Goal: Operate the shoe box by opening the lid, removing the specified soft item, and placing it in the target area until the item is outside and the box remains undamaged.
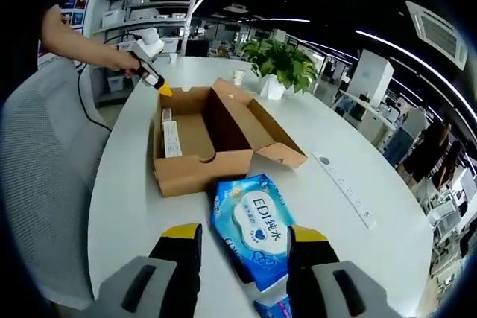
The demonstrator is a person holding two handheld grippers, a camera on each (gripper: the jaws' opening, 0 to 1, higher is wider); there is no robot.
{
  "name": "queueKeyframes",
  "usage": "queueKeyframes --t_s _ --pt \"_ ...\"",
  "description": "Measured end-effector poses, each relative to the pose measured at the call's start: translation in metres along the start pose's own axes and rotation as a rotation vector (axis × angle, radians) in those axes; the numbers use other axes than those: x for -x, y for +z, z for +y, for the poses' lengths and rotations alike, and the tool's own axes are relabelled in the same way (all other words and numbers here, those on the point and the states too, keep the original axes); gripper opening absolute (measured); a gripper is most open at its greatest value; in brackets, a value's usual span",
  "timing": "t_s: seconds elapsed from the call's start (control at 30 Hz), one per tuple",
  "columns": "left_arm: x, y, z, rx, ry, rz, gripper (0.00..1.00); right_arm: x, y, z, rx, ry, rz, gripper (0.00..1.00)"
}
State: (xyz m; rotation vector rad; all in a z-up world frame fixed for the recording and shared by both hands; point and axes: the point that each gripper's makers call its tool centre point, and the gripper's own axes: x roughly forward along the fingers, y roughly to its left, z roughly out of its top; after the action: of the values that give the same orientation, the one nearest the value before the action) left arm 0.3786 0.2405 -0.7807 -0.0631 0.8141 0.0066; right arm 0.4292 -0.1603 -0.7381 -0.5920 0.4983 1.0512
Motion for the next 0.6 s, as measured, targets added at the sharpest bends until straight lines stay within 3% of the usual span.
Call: queueKeyframes --t_s 0.2,0.6 --pt "0.0 0.0 0.0 0.001 0.0 0.0 0.02 -0.006 0.018 0.016 0.02 0.028 -0.01 0.43" --pt "0.0 0.001 0.0 0.005 -0.001 0.0 0.02 -0.024 0.036 0.023 0.047 0.074 -0.037 0.41"
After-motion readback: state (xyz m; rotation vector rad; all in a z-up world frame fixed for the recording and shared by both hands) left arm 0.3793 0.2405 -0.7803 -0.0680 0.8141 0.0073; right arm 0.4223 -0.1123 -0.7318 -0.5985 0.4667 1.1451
